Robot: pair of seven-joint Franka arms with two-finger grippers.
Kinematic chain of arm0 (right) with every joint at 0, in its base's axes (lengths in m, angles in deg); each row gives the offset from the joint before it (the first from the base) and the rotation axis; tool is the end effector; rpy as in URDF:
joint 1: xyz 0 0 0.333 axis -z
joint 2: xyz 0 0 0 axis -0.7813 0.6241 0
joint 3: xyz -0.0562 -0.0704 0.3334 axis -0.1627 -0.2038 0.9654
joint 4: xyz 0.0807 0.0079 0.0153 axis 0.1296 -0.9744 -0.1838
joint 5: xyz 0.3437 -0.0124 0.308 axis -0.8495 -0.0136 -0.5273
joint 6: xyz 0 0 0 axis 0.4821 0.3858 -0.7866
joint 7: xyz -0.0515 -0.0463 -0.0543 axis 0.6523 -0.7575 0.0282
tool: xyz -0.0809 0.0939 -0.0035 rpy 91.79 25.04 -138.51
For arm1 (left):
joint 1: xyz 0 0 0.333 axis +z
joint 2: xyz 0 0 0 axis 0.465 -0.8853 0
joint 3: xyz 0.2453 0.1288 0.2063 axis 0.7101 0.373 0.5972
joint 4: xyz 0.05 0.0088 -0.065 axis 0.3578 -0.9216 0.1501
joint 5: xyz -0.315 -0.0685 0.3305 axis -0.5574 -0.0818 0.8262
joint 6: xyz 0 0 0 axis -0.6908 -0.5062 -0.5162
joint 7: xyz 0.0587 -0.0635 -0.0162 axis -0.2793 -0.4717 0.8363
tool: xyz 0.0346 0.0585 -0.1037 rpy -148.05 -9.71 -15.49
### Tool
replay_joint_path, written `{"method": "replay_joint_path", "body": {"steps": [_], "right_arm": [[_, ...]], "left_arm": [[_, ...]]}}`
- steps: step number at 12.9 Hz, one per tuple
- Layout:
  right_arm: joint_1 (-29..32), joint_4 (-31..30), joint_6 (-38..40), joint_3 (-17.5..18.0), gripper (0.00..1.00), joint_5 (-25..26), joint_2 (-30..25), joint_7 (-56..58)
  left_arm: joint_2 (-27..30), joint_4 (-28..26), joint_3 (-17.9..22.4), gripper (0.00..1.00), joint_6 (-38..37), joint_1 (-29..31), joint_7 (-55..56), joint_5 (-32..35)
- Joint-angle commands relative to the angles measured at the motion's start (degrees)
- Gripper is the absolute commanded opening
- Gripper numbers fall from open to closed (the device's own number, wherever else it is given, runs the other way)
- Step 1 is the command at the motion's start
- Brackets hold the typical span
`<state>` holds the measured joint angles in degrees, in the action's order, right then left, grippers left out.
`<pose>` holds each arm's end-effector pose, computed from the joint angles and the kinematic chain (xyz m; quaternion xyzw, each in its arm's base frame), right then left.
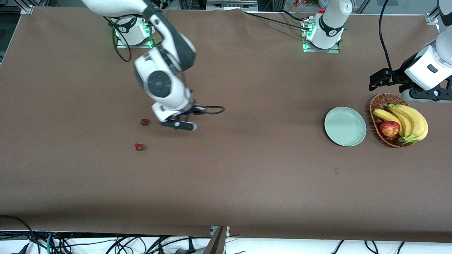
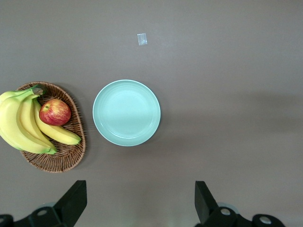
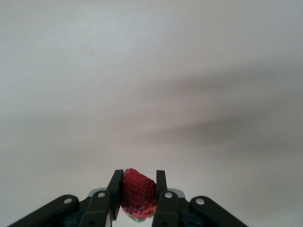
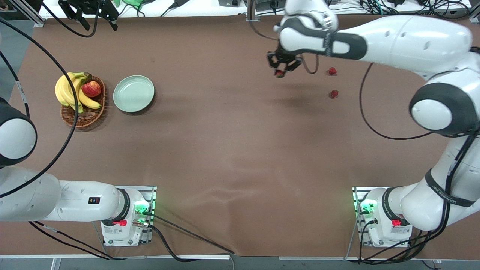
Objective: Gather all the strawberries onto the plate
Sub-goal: 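Carry the strawberry to mid-table with the right gripper and release it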
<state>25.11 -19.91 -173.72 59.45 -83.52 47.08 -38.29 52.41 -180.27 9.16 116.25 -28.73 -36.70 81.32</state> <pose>0.5955 0.4874 0.3089 -0.9882 0.1214 0.0763 0.0535 0.6204 -0.0298 0.5862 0.9983 -0.0152 -0.0569 0.0030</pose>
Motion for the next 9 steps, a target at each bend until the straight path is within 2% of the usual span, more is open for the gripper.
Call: {"method": "replay_joint_path", "body": {"steps": [1, 3, 5, 6, 9], "right_arm": [[-7.18, 8.67, -6.29, -0.66, 0.28, 0.16, 8.88, -12.24], [-13.59, 12.0, -15.42, -1.79, 0.31, 0.86, 14.15, -22.35], [-20.71, 15.08, -22.29, -6.52, 0.32, 2.53, 19.42, -30.8], [-23.09, 16.67, -23.71, -8.46, 0.32, 2.45, 21.36, -33.8], [-27.06, 17.91, -29.77, -10.32, 0.39, 2.8, 25.68, -40.31]], "left_arm": [[0.39, -1.24, -0.22, 1.0, 1.11, 0.14, -0.62, 0.61], [0.48, -3.61, -0.22, 1.0, 3.56, 0.14, -0.62, 0.61], [0.48, -6.94, -0.22, 1.0, 6.55, 0.23, -0.62, 0.61], [0.65, -8.96, -0.22, 1.0, 8.74, 0.23, -0.62, 0.61], [0.65, -13.27, -0.22, 1.0, 13.31, 0.31, -0.62, 0.61]]}}
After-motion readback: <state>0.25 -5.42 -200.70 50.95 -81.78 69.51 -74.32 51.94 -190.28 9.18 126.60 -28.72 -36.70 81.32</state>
